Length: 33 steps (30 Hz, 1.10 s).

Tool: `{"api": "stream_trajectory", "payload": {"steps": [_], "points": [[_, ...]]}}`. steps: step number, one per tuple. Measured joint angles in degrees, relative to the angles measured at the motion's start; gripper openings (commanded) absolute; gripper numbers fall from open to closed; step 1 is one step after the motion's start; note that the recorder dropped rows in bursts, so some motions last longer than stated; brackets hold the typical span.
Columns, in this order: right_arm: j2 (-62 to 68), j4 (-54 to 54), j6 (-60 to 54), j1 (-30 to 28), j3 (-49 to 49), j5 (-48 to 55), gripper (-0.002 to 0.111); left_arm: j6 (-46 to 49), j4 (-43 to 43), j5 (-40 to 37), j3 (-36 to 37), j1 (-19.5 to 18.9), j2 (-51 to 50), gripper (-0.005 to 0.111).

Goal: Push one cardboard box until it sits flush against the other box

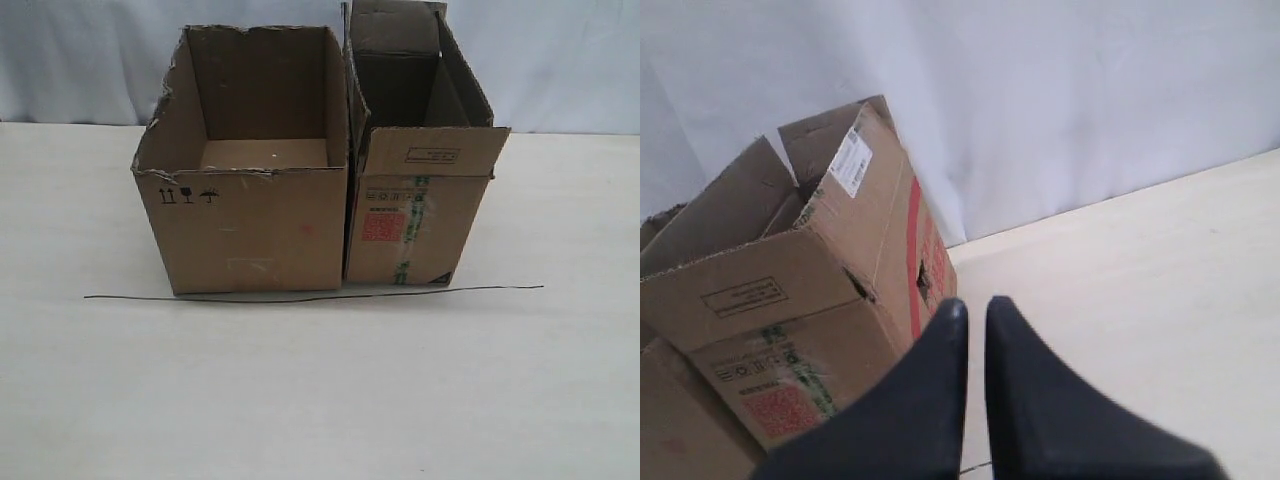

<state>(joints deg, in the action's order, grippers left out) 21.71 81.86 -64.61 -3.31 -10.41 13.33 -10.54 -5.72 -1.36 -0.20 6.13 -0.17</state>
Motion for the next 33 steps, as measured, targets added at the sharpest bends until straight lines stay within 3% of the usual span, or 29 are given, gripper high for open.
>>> {"api": "stream_trajectory", "payload": {"steps": [5,16,17,19,21,23,24,27,33], "points": [[-8.08,0.0,4.83,0.46,6.02,-1.01,0.005,0.0,0.0,0.0,0.0,0.0,0.0,0.0],[-11.56,-2.31,6.32,0.46,7.01,-1.28,0.005,0.0,0.0,0.0,0.0,0.0,0.0,0.0],[-11.56,-5.12,7.9,0.46,7.01,-1.28,0.005,0.0,0.0,0.0,0.0,0.0,0.0,0.0],[-11.58,-21.87,22.35,0.46,7.01,-1.68,0.005,0.0,0.0,0.0,0.0,0.0,0.0,0.0],[-11.58,-51.03,52.25,0.57,7.01,-2.54,0.005,0.0,0.0,0.0,0.0,0.0,0.0,0.0],[-11.58,-69.89,69.86,0.57,7.12,-4.39,0.005,0.0,0.0,0.0,0.0,0.0,0.0,0.0],[-11.58,-74.83,73.35,0.57,7.75,-6.65,0.005,0.0,0.0,0.0,0.0,0.0,0.0,0.0],[-11.68,-79.87,77.37,0.57,9.88,-14.66,0.005,0.0,0.0,0.0,0.0,0.0,0.0,0.0],[-16.49,-82.92,78.17,0.57,10.19,-14.49,0.005,0.0,0.0,0.0,0.0,0.0,0.0,0.0]]}}
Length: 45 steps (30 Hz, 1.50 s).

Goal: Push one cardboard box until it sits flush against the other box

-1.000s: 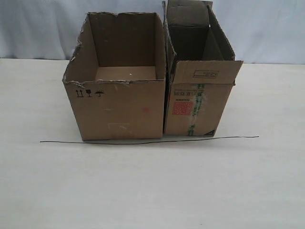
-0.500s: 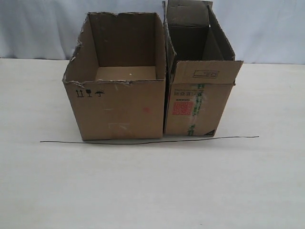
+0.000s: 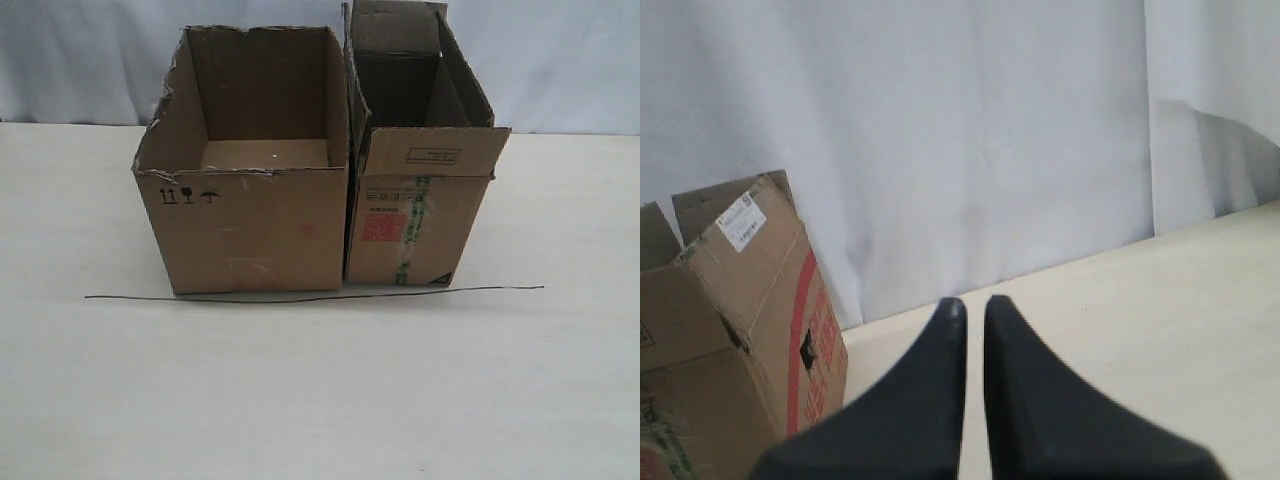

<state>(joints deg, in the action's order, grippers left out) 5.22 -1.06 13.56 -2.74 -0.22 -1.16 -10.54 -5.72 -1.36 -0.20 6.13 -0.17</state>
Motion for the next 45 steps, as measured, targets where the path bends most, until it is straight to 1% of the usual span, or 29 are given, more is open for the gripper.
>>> {"api": "stream_trajectory", "payload": {"steps": [4,7,13,15,45], "points": [[-4.28,-0.28,0.04,0.0,0.0,0.36,0.005,0.0,0.0,0.0,0.0,0.0,0.0,0.0],[-4.89,-0.28,0.04,0.22,0.0,1.16,0.005,0.0,0.0,0.0,0.0,0.0,0.0,0.0],[-5.01,-0.52,0.04,6.07,0.0,1.57,0.005,0.0,0.0,0.0,0.0,0.0,0.0,0.0],[-5.01,-0.52,0.04,6.58,0.0,1.57,0.005,0.0,0.0,0.0,0.0,0.0,0.0,0.0],[-5.01,-0.86,0.04,6.67,0.0,1.57,0.005,0.0,0.0,0.0,0.0,0.0,0.0,0.0]]}}
